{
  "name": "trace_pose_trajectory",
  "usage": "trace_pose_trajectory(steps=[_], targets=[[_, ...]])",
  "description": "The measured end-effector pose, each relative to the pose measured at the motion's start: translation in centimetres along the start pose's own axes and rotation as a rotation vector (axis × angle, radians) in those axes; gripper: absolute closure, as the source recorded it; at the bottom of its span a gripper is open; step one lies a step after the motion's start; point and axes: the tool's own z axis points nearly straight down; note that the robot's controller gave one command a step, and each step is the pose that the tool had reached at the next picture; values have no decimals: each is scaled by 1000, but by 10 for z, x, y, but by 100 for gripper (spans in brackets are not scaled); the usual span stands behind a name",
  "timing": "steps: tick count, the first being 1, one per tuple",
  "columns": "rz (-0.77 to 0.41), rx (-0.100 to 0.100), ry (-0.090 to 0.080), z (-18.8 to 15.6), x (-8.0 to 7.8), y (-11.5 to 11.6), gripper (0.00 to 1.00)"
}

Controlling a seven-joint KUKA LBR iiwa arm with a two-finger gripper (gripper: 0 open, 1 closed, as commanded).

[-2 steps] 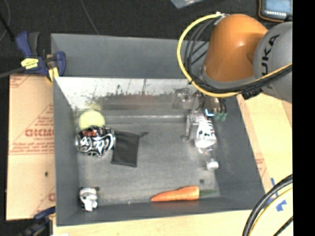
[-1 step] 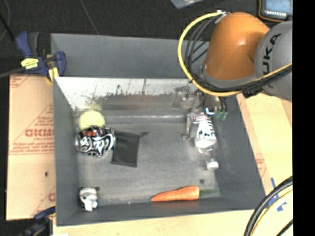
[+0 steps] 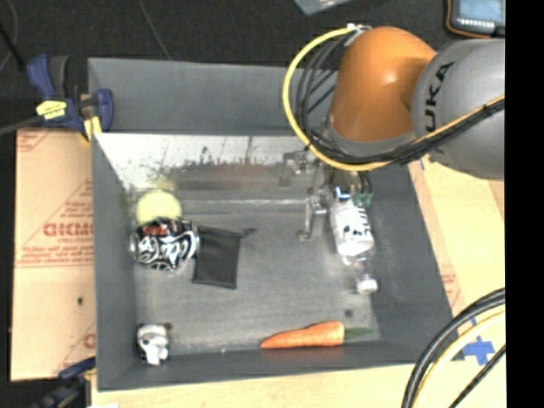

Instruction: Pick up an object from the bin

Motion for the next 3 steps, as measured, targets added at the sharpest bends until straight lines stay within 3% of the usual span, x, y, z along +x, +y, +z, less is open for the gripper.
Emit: trace_pose_trajectory(steps=[2, 3], targets=[[-12, 0, -4, 113, -9, 63, 0], [44, -4, 0, 139, 10, 77, 0]])
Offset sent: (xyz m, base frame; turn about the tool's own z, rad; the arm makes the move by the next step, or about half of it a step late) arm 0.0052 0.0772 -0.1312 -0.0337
